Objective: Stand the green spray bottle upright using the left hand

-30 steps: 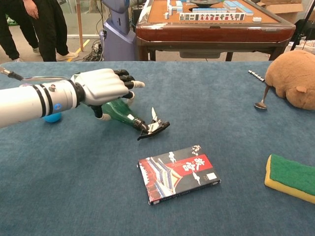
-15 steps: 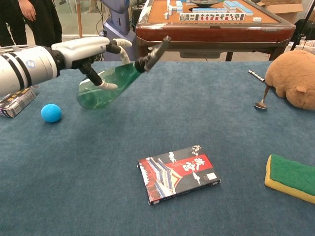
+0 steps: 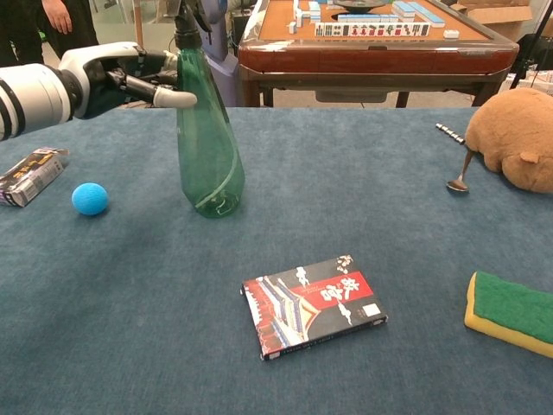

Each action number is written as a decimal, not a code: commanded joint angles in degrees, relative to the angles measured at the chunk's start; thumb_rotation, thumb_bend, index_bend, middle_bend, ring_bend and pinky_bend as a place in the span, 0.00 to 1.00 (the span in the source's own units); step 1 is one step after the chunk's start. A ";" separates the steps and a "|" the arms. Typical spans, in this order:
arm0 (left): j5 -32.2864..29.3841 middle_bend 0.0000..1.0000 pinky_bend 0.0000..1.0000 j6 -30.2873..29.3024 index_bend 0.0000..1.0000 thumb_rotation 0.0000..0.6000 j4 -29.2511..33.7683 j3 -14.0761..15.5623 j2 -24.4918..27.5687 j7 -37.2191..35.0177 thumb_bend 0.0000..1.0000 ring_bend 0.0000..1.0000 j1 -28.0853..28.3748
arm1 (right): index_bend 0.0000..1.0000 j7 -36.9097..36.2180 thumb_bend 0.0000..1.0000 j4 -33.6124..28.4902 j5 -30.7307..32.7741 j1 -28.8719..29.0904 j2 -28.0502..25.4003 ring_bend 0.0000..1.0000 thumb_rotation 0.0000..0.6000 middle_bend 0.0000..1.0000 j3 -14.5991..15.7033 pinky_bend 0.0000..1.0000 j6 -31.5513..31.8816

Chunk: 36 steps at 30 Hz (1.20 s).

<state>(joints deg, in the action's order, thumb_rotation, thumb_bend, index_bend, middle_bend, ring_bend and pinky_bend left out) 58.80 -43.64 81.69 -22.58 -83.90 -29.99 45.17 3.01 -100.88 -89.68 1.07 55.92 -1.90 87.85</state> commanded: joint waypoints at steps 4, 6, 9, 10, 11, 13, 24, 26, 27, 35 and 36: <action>0.97 0.00 0.00 -0.80 0.46 1.00 -1.83 0.37 -1.11 0.58 0.26 0.00 -0.29 | 0.17 0.11 0.18 -0.18 0.00 -0.25 -0.12 0.12 1.00 0.18 0.11 0.16 0.25; 1.78 0.00 0.00 -1.58 0.45 1.00 -1.96 0.44 -1.28 0.53 0.26 0.00 -0.53 | 0.17 0.02 0.18 -0.17 0.02 -0.29 -0.10 0.12 1.00 0.18 0.16 0.16 0.23; 2.90 0.00 0.00 -2.22 0.39 1.00 -1.62 0.34 -1.00 -0.24 0.26 0.00 -0.94 | 0.17 -0.06 0.18 -0.07 0.05 -0.25 -0.05 0.12 1.00 0.18 0.13 0.16 0.16; 3.38 0.00 0.00 -2.38 0.37 1.00 -1.43 0.32 -0.78 -0.58 0.26 0.00 -1.08 | 0.17 -0.12 0.18 -0.03 0.07 -0.21 -0.03 0.12 1.00 0.18 0.10 0.16 0.11; 3.79 0.00 0.00 -2.41 0.34 1.00 -1.29 0.39 -0.59 -0.74 0.26 0.00 -1.15 | 0.17 -0.15 0.18 0.01 0.06 -0.18 -0.02 0.12 1.00 0.18 0.09 0.16 0.08; 4.66 0.00 0.00 -2.72 0.28 1.00 -1.09 0.59 -0.25 -0.83 0.26 0.00 -1.35 | 0.17 -0.23 0.18 0.10 0.05 -0.13 0.03 0.12 1.00 0.18 0.09 0.16 -0.02; 7.49 0.00 0.00 -3.50 0.06 1.00 2.19 1.56 2.38 -2.55 0.26 0.00 -2.85 | 0.17 -0.96 0.18 0.64 0.13 -0.16 0.08 0.12 1.00 0.18 0.03 0.16 0.05; 7.80 0.00 0.00 -3.94 0.05 1.00 3.71 1.82 3.55 -3.43 0.26 0.00 -3.83 | 0.17 -1.16 0.18 0.80 0.19 -0.20 0.08 0.12 1.00 0.18 0.02 0.16 0.10; 8.10 0.00 0.00 -3.92 0.05 1.00 4.37 2.06 4.32 -3.77 0.26 0.00 -4.26 | 0.17 -1.27 0.18 0.91 0.23 -0.22 0.11 0.12 1.00 0.18 0.02 0.16 0.10; 9.99 0.00 0.00 -10.10 0.05 1.00 6.29 4.73 9.24 0.05 0.26 0.00 -9.37 | 0.17 -2.20 0.18 1.80 0.60 0.03 0.17 0.12 1.00 0.18 -0.12 0.16 -0.42; 9.71 0.00 0.00 -10.63 0.05 1.00 6.74 5.03 10.00 0.66 0.26 0.00 -10.06 | 0.17 -2.30 0.18 1.91 0.68 0.09 0.17 0.12 1.00 0.18 -0.15 0.16 -0.53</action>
<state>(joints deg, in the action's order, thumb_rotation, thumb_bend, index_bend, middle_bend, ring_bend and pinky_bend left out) 68.50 -53.33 87.67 -18.30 -75.08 -30.42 36.28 0.73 -99.00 -89.03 1.14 56.09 -2.03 87.35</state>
